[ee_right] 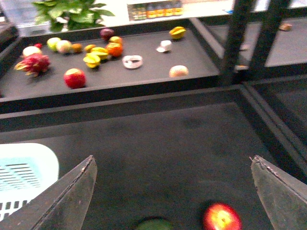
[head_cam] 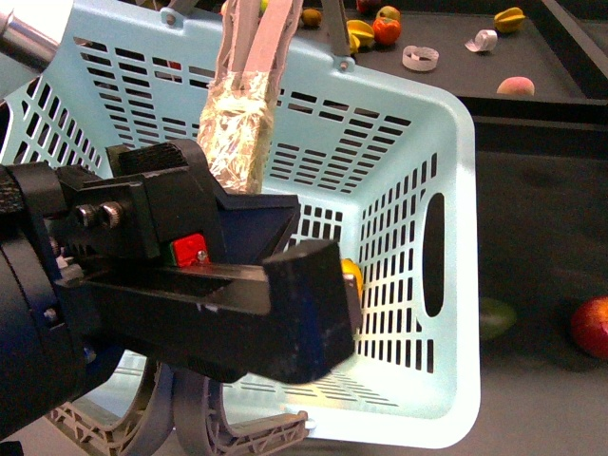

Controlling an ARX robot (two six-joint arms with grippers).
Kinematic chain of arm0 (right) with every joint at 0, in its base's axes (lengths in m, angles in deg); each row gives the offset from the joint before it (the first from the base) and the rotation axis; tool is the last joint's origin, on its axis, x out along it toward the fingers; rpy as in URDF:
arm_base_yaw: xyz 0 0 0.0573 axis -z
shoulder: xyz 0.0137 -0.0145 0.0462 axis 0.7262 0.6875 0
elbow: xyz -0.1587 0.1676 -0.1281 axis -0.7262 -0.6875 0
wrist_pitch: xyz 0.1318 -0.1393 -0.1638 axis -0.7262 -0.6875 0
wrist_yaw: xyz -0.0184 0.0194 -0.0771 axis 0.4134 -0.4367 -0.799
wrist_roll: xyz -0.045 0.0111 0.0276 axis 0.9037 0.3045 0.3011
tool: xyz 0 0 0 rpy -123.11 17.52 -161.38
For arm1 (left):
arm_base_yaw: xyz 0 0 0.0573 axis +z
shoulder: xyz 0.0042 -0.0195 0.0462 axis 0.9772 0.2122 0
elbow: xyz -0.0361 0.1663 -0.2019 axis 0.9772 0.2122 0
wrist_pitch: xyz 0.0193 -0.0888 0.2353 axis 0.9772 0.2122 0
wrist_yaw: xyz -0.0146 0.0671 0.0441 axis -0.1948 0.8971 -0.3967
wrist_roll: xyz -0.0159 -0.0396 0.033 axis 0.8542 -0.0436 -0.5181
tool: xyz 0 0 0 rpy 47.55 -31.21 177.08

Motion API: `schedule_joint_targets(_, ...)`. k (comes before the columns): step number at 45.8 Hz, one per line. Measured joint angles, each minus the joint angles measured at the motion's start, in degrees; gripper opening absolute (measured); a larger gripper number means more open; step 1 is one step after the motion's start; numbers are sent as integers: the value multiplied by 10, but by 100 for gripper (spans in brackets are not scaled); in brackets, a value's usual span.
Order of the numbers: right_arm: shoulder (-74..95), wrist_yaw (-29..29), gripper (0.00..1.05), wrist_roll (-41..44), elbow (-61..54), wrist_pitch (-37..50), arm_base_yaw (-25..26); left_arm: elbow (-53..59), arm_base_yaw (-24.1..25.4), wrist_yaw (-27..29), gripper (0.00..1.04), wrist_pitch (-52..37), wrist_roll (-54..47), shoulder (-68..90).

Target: Pick mango with right arm and hold basket with left

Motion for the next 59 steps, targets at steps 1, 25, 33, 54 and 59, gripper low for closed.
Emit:
schedule_joint_targets(1,-40,-17,96,-6,-12,-32,2,0,0,-1,23,0,0,0)
schedule_joint_targets(25,-251,149,73,46,-106,-23,82,0,0,1,23,0,0,0)
schedule_joint_targets(33,-293,197,46,71,-128,-31,90,0,0,-1,23,0,-1,0)
schedule_joint_targets(54,-402,196,2,80,-178,-88,91,0,0,0,23,0,-1,0)
schedule_joint_targets(59,-419,197,2,81,-178,-104,91,0,0,0,23,0,0,0)
